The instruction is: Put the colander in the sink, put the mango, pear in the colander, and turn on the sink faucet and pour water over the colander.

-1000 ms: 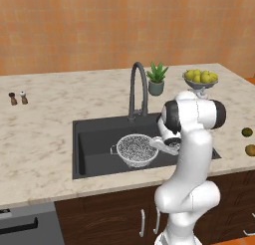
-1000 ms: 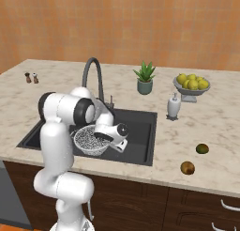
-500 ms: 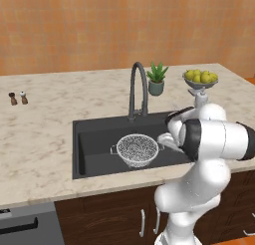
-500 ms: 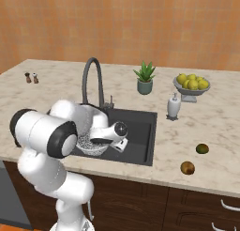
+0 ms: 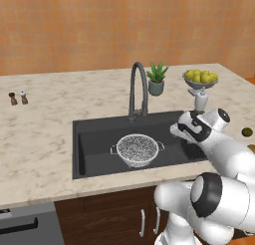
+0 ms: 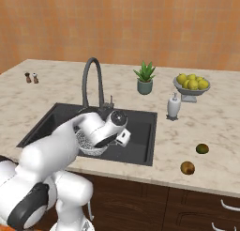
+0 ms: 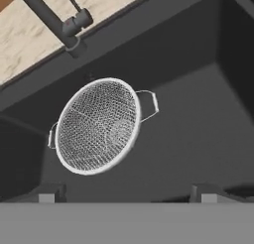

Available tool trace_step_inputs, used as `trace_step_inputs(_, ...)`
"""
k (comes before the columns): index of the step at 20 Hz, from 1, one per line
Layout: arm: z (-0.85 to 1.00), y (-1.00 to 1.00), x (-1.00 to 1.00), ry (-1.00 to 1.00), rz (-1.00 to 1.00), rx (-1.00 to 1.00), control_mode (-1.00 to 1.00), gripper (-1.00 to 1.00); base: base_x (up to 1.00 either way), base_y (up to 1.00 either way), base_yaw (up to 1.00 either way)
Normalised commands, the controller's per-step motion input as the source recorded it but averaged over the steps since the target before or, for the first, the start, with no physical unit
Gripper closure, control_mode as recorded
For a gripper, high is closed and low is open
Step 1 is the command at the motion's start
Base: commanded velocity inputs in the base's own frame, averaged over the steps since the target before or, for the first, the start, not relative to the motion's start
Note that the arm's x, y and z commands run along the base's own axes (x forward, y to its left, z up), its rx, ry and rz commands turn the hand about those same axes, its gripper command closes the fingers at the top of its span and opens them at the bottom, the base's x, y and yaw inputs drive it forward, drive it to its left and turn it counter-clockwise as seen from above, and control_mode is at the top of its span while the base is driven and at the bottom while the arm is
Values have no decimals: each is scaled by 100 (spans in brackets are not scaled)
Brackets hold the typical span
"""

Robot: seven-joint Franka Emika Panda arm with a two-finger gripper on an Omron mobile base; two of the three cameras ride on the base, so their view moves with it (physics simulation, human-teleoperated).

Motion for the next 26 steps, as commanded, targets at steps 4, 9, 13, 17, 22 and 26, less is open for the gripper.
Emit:
trace_step_inputs(4,80,-29,-47,2,-4,-20,-100,-100,0,0,0)
trace_step_inputs(9,48,-40,-14,4,-4,-28,-100,-100,0,0,0)
trace_step_inputs(13,22,-58,-5,10,-1,-23,-100,-100,0,0,0)
trace_step_inputs(17,13,-74,0,10,0,-15,-100,-100,0,0,0)
trace_step_inputs(22,10,-74,7,14,-4,-1,-100,-100,0,0,0)
trace_step_inputs(26,0,-69,11,12,0,2,-100,-100,0,0,0)
